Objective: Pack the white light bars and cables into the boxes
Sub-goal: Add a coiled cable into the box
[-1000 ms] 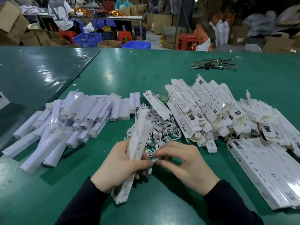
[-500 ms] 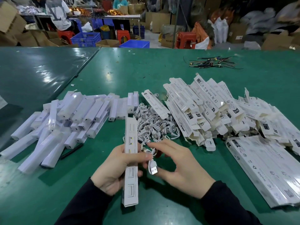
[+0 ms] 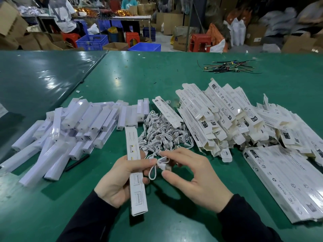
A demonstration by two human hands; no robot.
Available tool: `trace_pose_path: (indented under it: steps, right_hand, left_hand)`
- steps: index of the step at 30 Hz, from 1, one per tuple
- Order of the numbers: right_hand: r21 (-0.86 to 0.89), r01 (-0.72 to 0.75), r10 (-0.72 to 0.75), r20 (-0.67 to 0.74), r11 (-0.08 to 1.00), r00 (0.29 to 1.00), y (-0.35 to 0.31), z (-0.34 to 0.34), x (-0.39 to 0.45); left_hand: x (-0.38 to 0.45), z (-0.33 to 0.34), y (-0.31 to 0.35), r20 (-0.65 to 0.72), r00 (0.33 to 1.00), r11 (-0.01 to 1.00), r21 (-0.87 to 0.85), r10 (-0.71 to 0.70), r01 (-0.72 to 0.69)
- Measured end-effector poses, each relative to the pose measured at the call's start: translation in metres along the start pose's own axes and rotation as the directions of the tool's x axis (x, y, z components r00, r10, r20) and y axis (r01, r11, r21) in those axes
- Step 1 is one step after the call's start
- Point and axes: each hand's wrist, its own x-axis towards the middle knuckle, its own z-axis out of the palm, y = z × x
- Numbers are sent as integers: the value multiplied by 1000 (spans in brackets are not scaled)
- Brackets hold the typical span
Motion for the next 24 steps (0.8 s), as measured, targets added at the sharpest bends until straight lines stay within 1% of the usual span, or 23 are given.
trace_pose_path:
  steps: [3,6,9,11,16,20,24]
  right_hand:
    - [-36,-4,5,23,999,1000,-2,3,-2]
    - [-120,-3,1,-14,993,1000,-5,10,-4]
    - [-130,-6,5,-10,992,1000,-5,12,-4]
    - [-98,-6,5,-17,995,1000,-5,11,-4]
    - [61,-58,62,-75,996,995,-7,13,-4]
    - [49,-74,79,-126,996,989,-6,19,-6]
    - [29,-43,47,-159,999,986,1,19,-4]
  left_hand:
    - [1,2,-6,10,1000,999,-36,-28,28]
    - [3,2,-10,7,998,996,-69,-58,58]
    - [5,1,-9,19,996,990,-109,-83,85]
    - [5,1,-8,13,997,989,-123,-79,80]
    - [7,0,-9,-9,998,991,-115,-68,67]
    - [10,-2,-12,-21,997,993,-95,-75,73]
    - [10,-1,-10,-35,998,990,-135,-55,50]
